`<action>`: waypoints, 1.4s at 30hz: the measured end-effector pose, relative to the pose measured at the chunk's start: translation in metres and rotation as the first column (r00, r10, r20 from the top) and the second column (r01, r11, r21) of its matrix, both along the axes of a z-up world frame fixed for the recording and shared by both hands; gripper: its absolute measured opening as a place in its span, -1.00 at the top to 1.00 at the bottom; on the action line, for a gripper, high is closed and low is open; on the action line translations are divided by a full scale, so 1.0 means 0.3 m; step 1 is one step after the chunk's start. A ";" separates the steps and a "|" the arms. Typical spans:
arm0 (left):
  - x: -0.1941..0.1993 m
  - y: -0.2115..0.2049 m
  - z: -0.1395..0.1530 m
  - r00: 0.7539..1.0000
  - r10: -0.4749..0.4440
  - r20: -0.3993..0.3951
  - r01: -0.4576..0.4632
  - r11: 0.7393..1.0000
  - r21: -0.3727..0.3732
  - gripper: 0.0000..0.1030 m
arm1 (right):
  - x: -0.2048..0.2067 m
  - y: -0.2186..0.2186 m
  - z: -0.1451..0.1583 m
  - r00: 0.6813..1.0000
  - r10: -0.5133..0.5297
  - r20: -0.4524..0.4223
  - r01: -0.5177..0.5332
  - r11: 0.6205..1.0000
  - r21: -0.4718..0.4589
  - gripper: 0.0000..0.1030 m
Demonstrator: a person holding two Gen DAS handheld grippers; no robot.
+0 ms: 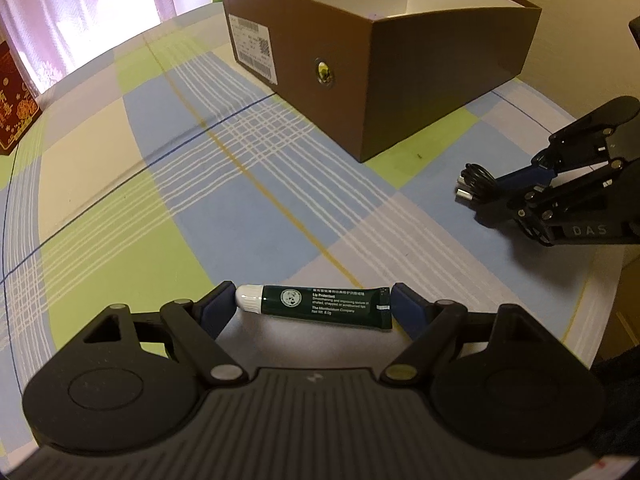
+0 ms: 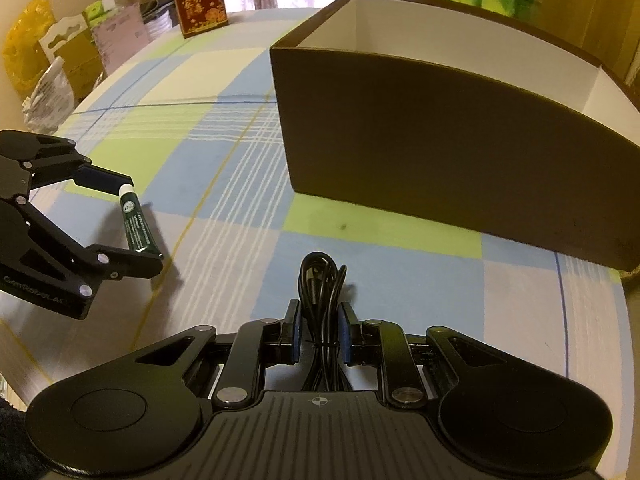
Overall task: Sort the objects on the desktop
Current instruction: 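Lift and carry the cable and lip-balm tube with both grippers over the box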
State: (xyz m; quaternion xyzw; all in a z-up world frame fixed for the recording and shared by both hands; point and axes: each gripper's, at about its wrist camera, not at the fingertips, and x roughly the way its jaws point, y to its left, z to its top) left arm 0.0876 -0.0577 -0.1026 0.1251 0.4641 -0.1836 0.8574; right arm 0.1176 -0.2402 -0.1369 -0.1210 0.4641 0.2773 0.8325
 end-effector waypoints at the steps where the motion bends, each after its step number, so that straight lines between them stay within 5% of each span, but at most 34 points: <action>1: -0.002 -0.003 0.005 1.000 -0.003 0.002 0.003 1.000 -0.001 -0.57 | -0.002 -0.004 0.004 1.000 -0.002 0.001 0.002 1.000 0.003 0.70; 15: -0.030 -0.045 0.088 0.999 -0.025 0.038 0.026 0.999 -0.032 -0.57 | -0.015 -0.058 0.066 1.000 -0.026 0.008 0.026 0.999 0.042 0.70; 42: 0.081 -0.249 0.339 0.981 -0.093 0.172 0.118 0.983 -0.142 -0.57 | 0.118 -0.284 0.360 0.997 -0.061 0.044 0.049 0.973 0.225 0.70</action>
